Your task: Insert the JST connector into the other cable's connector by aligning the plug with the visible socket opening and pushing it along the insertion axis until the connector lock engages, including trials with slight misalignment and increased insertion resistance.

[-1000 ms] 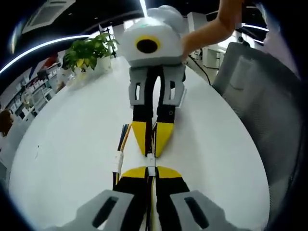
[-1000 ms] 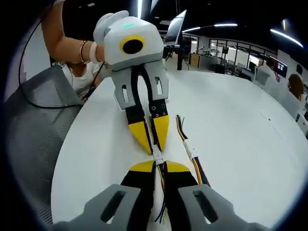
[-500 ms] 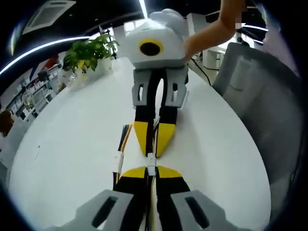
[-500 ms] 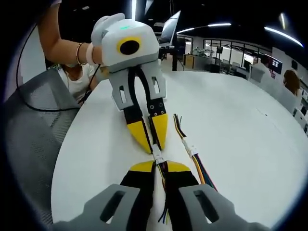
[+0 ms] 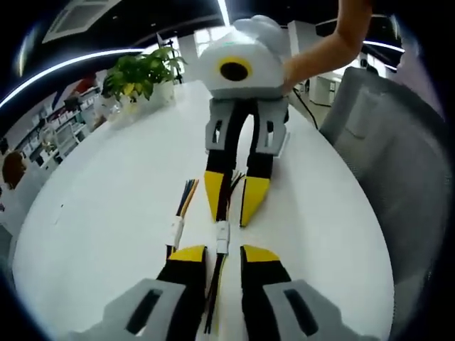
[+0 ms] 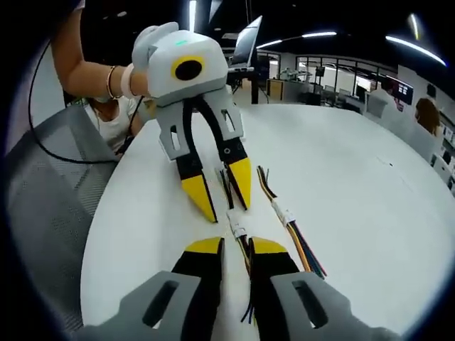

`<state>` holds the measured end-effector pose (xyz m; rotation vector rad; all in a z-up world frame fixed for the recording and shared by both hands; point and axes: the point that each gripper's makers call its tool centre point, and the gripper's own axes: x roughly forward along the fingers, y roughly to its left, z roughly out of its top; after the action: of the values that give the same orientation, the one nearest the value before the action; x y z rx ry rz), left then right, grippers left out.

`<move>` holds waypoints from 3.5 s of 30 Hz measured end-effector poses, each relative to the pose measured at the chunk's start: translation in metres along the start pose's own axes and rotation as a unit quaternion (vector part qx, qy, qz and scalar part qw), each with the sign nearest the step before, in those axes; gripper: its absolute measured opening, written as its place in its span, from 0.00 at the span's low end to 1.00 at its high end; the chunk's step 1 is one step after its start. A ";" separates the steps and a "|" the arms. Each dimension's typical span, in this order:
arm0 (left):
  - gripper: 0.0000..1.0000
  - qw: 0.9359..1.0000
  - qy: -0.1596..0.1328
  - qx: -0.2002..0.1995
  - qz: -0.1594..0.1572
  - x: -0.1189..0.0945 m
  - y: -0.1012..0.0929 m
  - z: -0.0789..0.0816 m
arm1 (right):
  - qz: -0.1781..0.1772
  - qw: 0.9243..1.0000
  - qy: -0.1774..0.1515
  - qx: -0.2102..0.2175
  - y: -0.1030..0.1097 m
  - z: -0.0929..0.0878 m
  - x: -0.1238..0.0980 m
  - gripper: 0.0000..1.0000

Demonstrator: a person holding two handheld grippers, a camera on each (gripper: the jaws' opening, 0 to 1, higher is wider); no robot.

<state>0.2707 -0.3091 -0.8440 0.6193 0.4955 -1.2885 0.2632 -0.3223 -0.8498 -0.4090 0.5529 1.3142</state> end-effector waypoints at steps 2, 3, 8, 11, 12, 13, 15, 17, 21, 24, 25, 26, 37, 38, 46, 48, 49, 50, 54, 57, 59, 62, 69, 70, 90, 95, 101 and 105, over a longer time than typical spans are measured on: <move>0.13 1.000 0.002 -0.005 -0.001 -0.002 -0.002 -0.001 | -0.005 1.000 -0.001 0.002 0.001 0.000 -0.001 0.13; 0.14 1.000 0.004 -0.005 -0.001 -0.003 -0.004 -0.002 | -0.010 1.000 -0.004 0.003 0.001 0.001 -0.003 0.13; 0.16 1.000 0.000 -0.012 0.007 -0.011 -0.009 0.004 | -0.024 1.000 -0.009 0.014 0.000 0.003 -0.012 0.16; 0.19 1.000 -0.006 -0.019 0.016 -0.014 -0.010 0.010 | -0.038 0.999 -0.013 0.020 -0.003 0.005 -0.017 0.19; 0.20 1.000 -0.009 -0.024 0.018 -0.014 -0.011 0.011 | -0.048 0.998 -0.018 0.030 -0.006 0.008 -0.020 0.21; 0.21 0.999 -0.012 -0.030 0.022 -0.015 -0.011 0.013 | -0.055 0.997 -0.018 0.043 -0.008 0.009 -0.023 0.24; 0.22 0.997 -0.031 -0.070 0.025 -0.016 -0.012 0.020 | -0.062 0.997 -0.026 0.047 -0.011 0.014 -0.029 0.29; 0.24 0.990 -0.061 -0.127 0.024 -0.019 -0.013 0.029 | -0.070 0.995 -0.035 0.057 -0.011 0.019 -0.036 0.30; 0.28 0.986 -0.076 -0.138 0.049 -0.027 -0.006 0.036 | -0.083 0.993 -0.030 0.073 -0.011 0.020 -0.046 0.40; 0.36 0.983 -0.077 -0.153 0.061 -0.031 -0.005 0.039 | -0.086 0.992 -0.029 0.083 -0.008 0.020 -0.050 0.43; 0.38 0.982 -0.079 -0.157 0.066 -0.033 -0.005 0.040 | -0.087 0.992 -0.029 0.087 -0.007 0.021 -0.052 0.44; 0.40 0.981 -0.082 -0.159 0.073 -0.035 -0.004 0.043 | -0.088 0.992 -0.031 0.090 -0.005 0.022 -0.053 0.45; 0.63 0.967 -0.112 -0.215 0.082 -0.055 -0.016 0.059 | -0.102 0.985 -0.041 0.134 0.008 0.034 -0.067 0.63; 0.66 0.966 -0.106 -0.220 0.084 -0.055 -0.018 0.058 | -0.105 0.984 -0.042 0.138 0.008 0.034 -0.069 0.64; 0.77 0.958 -0.109 -0.245 0.105 -0.068 -0.029 0.065 | -0.120 0.979 -0.048 0.160 0.010 0.041 -0.084 0.80; 0.79 0.956 -0.109 -0.248 0.112 -0.070 -0.030 0.067 | -0.122 0.978 -0.044 0.165 0.013 0.042 -0.087 0.84; 0.79 0.957 -0.106 -0.240 0.120 -0.072 -0.030 0.067 | -0.123 0.978 -0.042 0.166 0.013 0.041 -0.087 0.86; 0.79 0.960 -0.104 -0.225 0.130 -0.075 -0.029 0.069 | -0.126 0.978 -0.038 0.164 0.015 0.041 -0.089 0.86; 0.84 0.955 -0.109 -0.240 0.132 -0.081 -0.034 0.073 | -0.141 0.977 -0.041 0.156 0.016 0.045 -0.096 0.90; 0.87 0.952 -0.102 -0.255 0.132 -0.084 -0.039 0.074 | -0.142 0.975 -0.044 0.167 0.020 0.048 -0.101 0.92; 0.94 0.949 -0.103 -0.269 0.130 -0.086 -0.042 0.077 | -0.144 0.974 -0.044 0.172 0.023 0.050 -0.103 0.93; 0.97 0.946 -0.113 -0.274 0.133 -0.090 -0.045 0.083 | -0.146 0.972 -0.042 0.177 0.027 0.050 -0.106 0.99; 0.99 0.945 -0.107 -0.277 0.138 -0.097 -0.054 0.086 | -0.147 0.969 -0.033 0.196 0.038 0.046 -0.109 1.00; 0.99 0.946 -0.105 -0.275 0.139 -0.097 -0.055 0.085 | -0.149 0.969 -0.032 0.196 0.039 0.046 -0.110 1.00; 0.99 0.941 -0.077 -0.294 0.149 -0.102 -0.081 0.067 | -0.161 0.960 -0.025 0.227 0.063 0.037 -0.116 1.00; 0.99 0.939 -0.066 -0.302 0.148 -0.100 -0.088 0.059 | -0.161 0.960 -0.016 0.230 0.068 0.029 -0.117 1.00; 0.99 0.934 -0.058 -0.319 0.147 -0.099 -0.092 0.053 | -0.164 0.957 -0.015 0.237 0.072 0.025 -0.117 1.00; 0.99 0.934 -0.056 -0.319 0.150 -0.098 -0.094 0.051 | -0.163 0.957 -0.021 0.238 0.074 0.027 -0.115 1.00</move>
<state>0.1580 -0.2873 -0.7553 0.0660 0.6548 -0.7976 0.1774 -0.3817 -0.7580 -0.0653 0.7102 0.8338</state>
